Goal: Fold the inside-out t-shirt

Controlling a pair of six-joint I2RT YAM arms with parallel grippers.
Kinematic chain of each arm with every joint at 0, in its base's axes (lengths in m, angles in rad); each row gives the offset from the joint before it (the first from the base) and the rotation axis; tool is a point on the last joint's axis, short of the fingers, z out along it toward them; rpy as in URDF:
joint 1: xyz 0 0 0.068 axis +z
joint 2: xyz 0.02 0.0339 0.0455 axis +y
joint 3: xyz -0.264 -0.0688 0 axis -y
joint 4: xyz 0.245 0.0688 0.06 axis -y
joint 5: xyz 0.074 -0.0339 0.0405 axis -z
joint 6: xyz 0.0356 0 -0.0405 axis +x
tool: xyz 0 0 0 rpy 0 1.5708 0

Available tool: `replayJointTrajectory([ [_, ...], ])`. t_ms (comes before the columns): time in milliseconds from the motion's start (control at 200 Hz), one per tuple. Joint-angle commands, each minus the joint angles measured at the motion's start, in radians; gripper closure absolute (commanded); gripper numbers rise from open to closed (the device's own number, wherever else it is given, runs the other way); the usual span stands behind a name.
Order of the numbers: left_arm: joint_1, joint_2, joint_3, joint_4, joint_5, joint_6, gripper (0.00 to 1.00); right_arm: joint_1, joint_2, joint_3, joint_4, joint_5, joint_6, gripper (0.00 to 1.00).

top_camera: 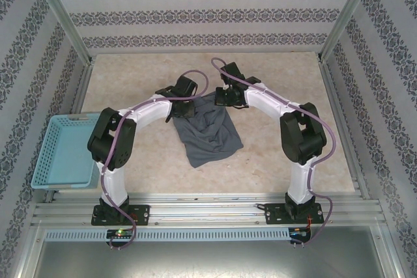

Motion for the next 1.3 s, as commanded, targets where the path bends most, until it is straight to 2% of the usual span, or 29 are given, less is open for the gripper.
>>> replayJointTrajectory([
  [0,0.008,-0.073,-0.009,0.007,-0.042,-0.014,0.86,-0.018,0.009,0.04,-0.026,0.002,0.011,0.99],
  [75,0.02,-0.164,-0.082,0.076,-0.034,-0.022,0.92,-0.041,-0.002,0.034,-0.031,0.009,0.021,1.0],
  [195,0.063,-0.315,-0.218,0.202,0.001,-0.038,0.95,-0.089,-0.036,-0.001,-0.005,-0.018,0.041,1.0],
  [320,0.138,-0.379,-0.313,0.283,0.052,-0.074,0.98,-0.106,-0.044,-0.007,0.014,-0.059,0.047,1.0],
  [505,0.252,-0.359,-0.389,0.399,0.176,-0.16,0.99,-0.13,-0.014,0.028,0.026,-0.12,0.072,1.0],
  [804,0.288,-0.198,-0.289,0.361,0.186,-0.203,0.99,-0.166,0.118,0.18,-0.02,-0.154,0.032,1.0],
  [879,0.296,-0.152,-0.247,0.324,0.175,-0.214,0.99,-0.166,0.164,0.24,-0.06,-0.132,0.003,0.92],
  [979,0.305,-0.108,-0.214,0.291,0.185,-0.221,0.99,-0.167,0.206,0.307,-0.114,-0.096,-0.055,0.73],
  [1129,0.304,-0.092,-0.194,0.249,0.192,-0.208,0.98,-0.139,0.168,0.281,-0.108,-0.094,-0.173,0.56],
  [1294,0.306,-0.091,-0.198,0.232,0.187,-0.207,0.97,-0.08,0.161,0.26,-0.097,-0.028,-0.282,0.53],
])
